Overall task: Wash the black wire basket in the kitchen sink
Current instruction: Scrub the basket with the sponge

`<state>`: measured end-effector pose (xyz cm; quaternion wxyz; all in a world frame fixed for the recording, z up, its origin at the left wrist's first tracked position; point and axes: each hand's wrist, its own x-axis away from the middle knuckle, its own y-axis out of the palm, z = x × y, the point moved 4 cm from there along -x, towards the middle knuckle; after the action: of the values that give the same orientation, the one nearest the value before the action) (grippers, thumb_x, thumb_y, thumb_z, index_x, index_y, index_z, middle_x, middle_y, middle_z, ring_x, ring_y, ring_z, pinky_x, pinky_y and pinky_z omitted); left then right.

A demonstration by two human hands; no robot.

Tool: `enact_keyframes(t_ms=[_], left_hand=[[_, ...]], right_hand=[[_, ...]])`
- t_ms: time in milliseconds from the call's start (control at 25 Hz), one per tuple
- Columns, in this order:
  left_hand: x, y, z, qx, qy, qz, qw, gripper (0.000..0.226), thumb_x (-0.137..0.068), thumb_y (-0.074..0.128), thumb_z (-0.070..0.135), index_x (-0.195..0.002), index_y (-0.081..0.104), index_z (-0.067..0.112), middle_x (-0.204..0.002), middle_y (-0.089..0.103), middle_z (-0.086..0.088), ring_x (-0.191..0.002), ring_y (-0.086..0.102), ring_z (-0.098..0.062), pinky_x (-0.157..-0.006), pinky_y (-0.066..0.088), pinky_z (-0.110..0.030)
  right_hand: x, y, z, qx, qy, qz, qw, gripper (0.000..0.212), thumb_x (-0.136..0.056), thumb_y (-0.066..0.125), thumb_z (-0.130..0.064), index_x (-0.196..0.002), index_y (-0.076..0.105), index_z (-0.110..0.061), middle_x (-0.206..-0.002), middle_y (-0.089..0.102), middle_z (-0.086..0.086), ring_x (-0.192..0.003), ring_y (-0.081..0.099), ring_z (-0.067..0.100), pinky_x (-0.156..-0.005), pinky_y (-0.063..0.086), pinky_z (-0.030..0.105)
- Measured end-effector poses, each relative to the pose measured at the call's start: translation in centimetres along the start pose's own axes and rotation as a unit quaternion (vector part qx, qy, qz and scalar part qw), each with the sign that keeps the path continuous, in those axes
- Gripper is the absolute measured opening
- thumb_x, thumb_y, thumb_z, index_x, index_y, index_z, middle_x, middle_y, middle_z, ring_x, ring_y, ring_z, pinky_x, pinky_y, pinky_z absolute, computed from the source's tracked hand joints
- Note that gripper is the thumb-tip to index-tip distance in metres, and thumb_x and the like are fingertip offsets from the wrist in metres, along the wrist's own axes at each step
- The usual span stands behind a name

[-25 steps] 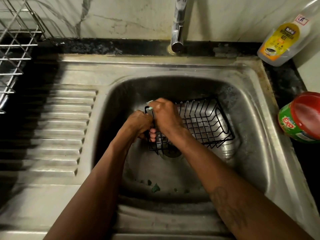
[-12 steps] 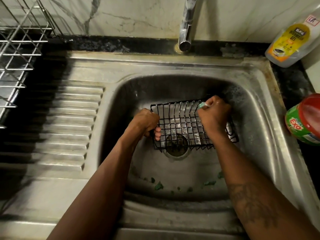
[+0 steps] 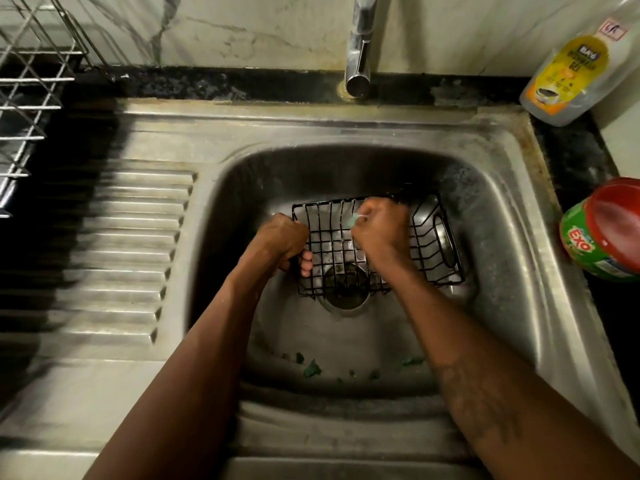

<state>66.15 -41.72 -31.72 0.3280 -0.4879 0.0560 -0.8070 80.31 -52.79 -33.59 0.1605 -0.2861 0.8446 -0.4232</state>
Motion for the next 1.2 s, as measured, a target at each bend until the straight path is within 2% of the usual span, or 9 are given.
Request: enact_keyframes(t_ms=[120, 240, 440, 560, 760, 840, 960, 1040, 1200], left_hand=[[0.5, 0.3, 0.0, 0.014, -0.005, -0.013, 1.000, 0.034, -0.110, 0.033, 0.023, -0.091, 0.054, 0.004, -0.067, 0.070, -0.013, -0.072, 0.074, -0.034, -0.093, 0.059, -0.054], [0.3, 0.7, 0.1, 0.010, -0.004, -0.025, 1.000, 0.041, -0.111, 0.030, 0.023, -0.088, 0.055, 0.000, -0.068, 0.068, -0.015, -0.075, 0.073, -0.036, -0.095, 0.058, -0.055], [-0.2, 0.2, 0.0, -0.014, 0.015, -0.010, 1.000, 0.035, -0.108, 0.040, 0.019, -0.088, 0.061, -0.001, -0.070, 0.068, -0.015, -0.068, 0.071, -0.034, -0.086, 0.062, -0.050], [-0.1, 0.5, -0.2, 0.011, 0.005, -0.024, 1.000, 0.035, -0.109, 0.036, 0.019, -0.094, 0.059, -0.003, -0.067, 0.066, -0.016, -0.065, 0.070, -0.034, -0.085, 0.061, -0.055], [0.3, 0.3, -0.2, 0.014, 0.003, -0.020, 1.000, 0.035, -0.111, 0.030, 0.024, -0.090, 0.050, 0.005, -0.067, 0.065, -0.012, -0.072, 0.071, -0.034, -0.092, 0.059, -0.052], [0.4, 0.4, -0.2, 0.005, 0.004, -0.023, 1.000, 0.038, -0.111, 0.028, 0.022, -0.093, 0.055, 0.002, -0.066, 0.067, -0.011, -0.074, 0.072, -0.034, -0.089, 0.061, -0.045], [0.1, 0.6, -0.3, -0.002, 0.004, -0.031, 1.000, 0.042, -0.110, 0.028, 0.022, -0.100, 0.061, -0.003, -0.067, 0.069, -0.011, -0.071, 0.073, -0.032, -0.072, 0.059, -0.036], [0.3, 0.5, -0.4, 0.008, 0.004, -0.025, 1.000, 0.035, -0.110, 0.032, 0.019, -0.095, 0.057, 0.000, -0.072, 0.069, -0.014, -0.074, 0.074, -0.034, -0.079, 0.063, -0.043], [-0.1, 0.2, -0.5, 0.019, 0.000, -0.016, 1.000, 0.026, -0.107, 0.033, 0.013, -0.086, 0.047, 0.007, -0.074, 0.071, -0.017, -0.083, 0.077, -0.037, -0.086, 0.062, -0.051]], right_hand=[[-1.4, -3.5, 4.4, 0.039, 0.099, 0.076, 0.991, 0.014, -0.079, 0.068, 0.001, -0.073, 0.069, -0.011, -0.066, 0.065, 0.000, -0.050, 0.052, 0.006, -0.044, 0.035, 0.012], [-1.3, -2.2, 3.7, 0.031, 0.126, 0.034, 0.991, 0.013, -0.079, 0.070, 0.001, -0.076, 0.069, -0.012, -0.070, 0.067, 0.002, -0.058, 0.061, 0.012, -0.049, 0.042, 0.015], [2.0, 4.5, -5.2, -0.087, -0.070, -0.180, 0.977, 0.028, -0.098, 0.057, -0.014, -0.072, 0.064, -0.017, -0.061, 0.063, -0.004, -0.052, 0.062, 0.007, -0.049, 0.052, 0.028], [0.9, 4.6, -4.1, -0.001, -0.065, -0.123, 0.990, 0.030, -0.100, 0.049, -0.016, -0.074, 0.064, -0.018, -0.067, 0.061, -0.003, -0.057, 0.058, 0.011, -0.049, 0.049, 0.028], [-1.3, -2.1, 3.1, 0.195, 0.071, -0.008, 0.978, 0.004, -0.090, 0.069, -0.012, -0.092, 0.073, -0.012, -0.082, 0.070, 0.008, -0.073, 0.069, 0.023, -0.064, 0.062, 0.034], [-1.5, -3.2, 3.8, 0.180, 0.102, 0.003, 0.978, 0.004, -0.087, 0.070, -0.009, -0.089, 0.074, -0.010, -0.082, 0.071, 0.011, -0.075, 0.070, 0.026, -0.065, 0.061, 0.033], [0.0, 0.5, -1.0, 0.093, -0.012, -0.089, 0.992, 0.020, -0.093, 0.060, -0.008, -0.077, 0.065, -0.019, -0.072, 0.061, 0.000, -0.063, 0.060, 0.012, -0.055, 0.051, 0.026], [1.3, 2.8, -4.1, 0.066, -0.082, -0.145, 0.984, 0.019, -0.096, 0.056, -0.009, -0.082, 0.063, -0.021, -0.075, 0.058, -0.003, -0.067, 0.059, 0.011, -0.059, 0.053, 0.027], [0.3, 0.7, -0.9, 0.038, -0.005, -0.047, 0.998, 0.010, -0.087, 0.072, -0.011, -0.095, 0.071, -0.018, -0.085, 0.068, 0.001, -0.070, 0.062, 0.012, -0.055, 0.048, 0.018]])
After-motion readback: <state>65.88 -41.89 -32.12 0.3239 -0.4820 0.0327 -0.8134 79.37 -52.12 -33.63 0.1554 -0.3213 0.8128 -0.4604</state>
